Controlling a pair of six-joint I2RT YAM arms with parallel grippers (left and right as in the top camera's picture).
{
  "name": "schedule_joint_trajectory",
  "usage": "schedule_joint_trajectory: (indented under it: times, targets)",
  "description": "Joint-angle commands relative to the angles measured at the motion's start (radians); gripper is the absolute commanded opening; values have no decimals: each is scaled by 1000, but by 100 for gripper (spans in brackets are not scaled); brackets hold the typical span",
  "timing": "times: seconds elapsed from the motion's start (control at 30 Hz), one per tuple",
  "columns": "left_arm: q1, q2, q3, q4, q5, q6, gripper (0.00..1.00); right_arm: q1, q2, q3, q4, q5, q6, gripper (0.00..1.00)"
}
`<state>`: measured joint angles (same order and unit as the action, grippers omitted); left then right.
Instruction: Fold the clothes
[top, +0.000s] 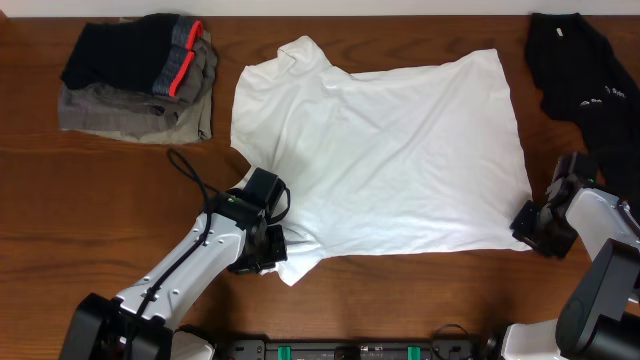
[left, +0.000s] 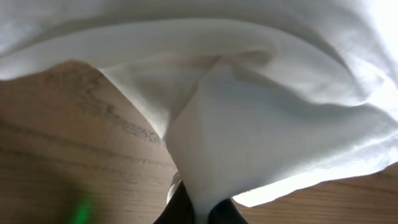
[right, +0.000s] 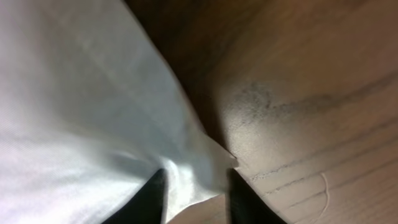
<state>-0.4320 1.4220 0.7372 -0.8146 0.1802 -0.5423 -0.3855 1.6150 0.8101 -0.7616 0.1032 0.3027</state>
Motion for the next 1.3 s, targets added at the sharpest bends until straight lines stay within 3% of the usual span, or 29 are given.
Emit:
schedule_joint_trajectory:
  times: [0.0, 0.2, 0.57, 0.83, 1.1, 1.27]
  targets:
    - [9, -11, 16, 4, -13, 14, 6, -21, 5, -6, 7, 14, 8, 17]
    - [56, -11, 16, 10, -16, 26, 6, -22, 5, -6, 7, 14, 8, 1]
    - [150, -17, 70, -29, -21, 121, 6, -22, -17, 8, -41, 12, 51, 1]
    - [180, -84, 210, -109, -61, 146, 6, -22, -174, 65, -173, -10, 48, 1]
    - [180, -173, 222, -143, -61, 146, 6, -22, -323, 68, -306, -33, 33, 1]
    - [180, -230, 227, -161, -62, 146, 6, -22, -380, 68, -300, -48, 33, 1]
